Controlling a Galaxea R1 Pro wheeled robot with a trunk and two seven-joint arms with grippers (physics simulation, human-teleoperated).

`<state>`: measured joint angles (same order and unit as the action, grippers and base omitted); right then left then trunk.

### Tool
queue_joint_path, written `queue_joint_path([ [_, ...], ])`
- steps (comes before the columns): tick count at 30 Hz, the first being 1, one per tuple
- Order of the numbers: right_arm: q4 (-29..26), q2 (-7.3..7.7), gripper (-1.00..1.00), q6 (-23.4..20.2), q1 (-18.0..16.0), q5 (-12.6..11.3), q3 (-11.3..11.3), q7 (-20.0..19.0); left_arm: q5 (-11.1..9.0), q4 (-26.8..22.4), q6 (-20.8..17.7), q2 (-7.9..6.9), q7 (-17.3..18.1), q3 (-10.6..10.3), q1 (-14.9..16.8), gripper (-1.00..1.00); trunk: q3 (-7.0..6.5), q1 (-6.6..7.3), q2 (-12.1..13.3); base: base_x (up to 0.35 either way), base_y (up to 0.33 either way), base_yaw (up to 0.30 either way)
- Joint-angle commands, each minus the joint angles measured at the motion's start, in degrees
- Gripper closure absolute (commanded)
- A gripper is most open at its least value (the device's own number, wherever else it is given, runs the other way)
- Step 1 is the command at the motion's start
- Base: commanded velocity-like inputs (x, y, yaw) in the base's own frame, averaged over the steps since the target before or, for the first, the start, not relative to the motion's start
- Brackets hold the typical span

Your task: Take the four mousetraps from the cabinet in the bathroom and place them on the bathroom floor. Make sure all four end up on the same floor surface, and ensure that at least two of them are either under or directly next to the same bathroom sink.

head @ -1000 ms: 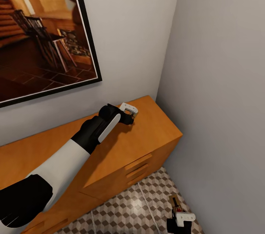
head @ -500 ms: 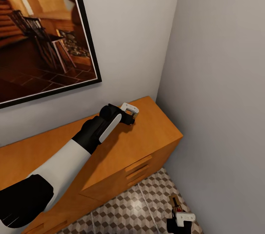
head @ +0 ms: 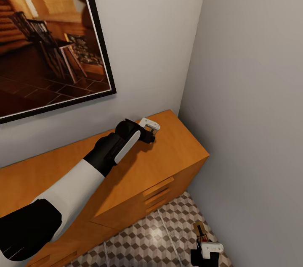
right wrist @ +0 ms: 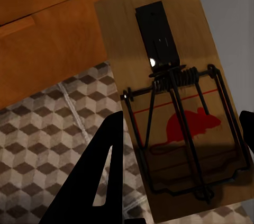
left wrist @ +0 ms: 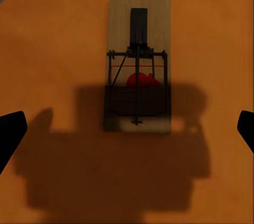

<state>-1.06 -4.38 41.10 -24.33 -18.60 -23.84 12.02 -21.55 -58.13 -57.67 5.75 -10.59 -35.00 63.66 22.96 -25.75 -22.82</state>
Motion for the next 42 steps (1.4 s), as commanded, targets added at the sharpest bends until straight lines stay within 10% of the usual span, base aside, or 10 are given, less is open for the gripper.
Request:
queue_joint_path([
  [1,0.05,-0.02,1.0,0.12,-0.03,-0.29,-0.5,0.37,-0.6,-0.04,-0.16,0.0,-0.57,-0.11,0.06,-1.0,0.09,-0.03,-0.1,0.0,0.0,0.0],
  [42,0.04,-0.02,1.0,0.12,-0.05,-0.3,-0.5,0.37,-0.6,0.34,-0.16,0.05,-0.57,-0.16,0.06,-1.0,1.22,-0.03,-0.1,0.0,0.0,0.0],
])
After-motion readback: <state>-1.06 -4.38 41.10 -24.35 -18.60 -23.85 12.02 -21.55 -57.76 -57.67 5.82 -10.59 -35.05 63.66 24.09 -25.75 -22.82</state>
